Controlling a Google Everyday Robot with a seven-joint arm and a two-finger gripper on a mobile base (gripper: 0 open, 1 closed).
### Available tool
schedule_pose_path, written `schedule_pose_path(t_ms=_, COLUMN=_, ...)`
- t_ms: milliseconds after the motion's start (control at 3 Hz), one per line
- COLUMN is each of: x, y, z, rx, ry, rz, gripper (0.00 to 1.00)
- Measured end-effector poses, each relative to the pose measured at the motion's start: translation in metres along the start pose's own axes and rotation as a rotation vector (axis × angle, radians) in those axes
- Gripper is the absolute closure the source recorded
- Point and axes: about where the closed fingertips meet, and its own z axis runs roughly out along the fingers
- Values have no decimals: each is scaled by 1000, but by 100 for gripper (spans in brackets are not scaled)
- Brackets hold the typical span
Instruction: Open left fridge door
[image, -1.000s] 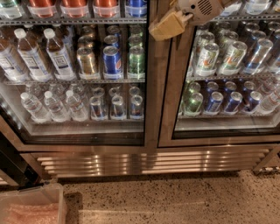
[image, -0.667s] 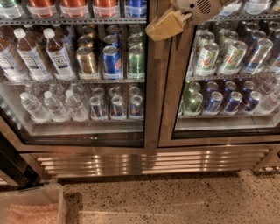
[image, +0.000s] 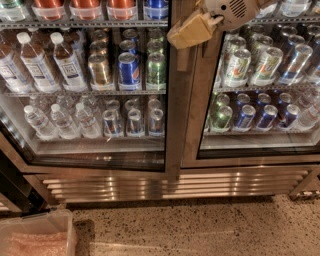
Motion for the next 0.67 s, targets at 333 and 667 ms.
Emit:
schedule_pose_path(t_ms=333, x=-4, y=16, z=-3, rx=-4, ry=-17, rz=-1, gripper=100)
schedule_pose_path(t_ms=667, x=-5, y=31, z=-5, rx=3, ry=-21, rz=2, gripper=100)
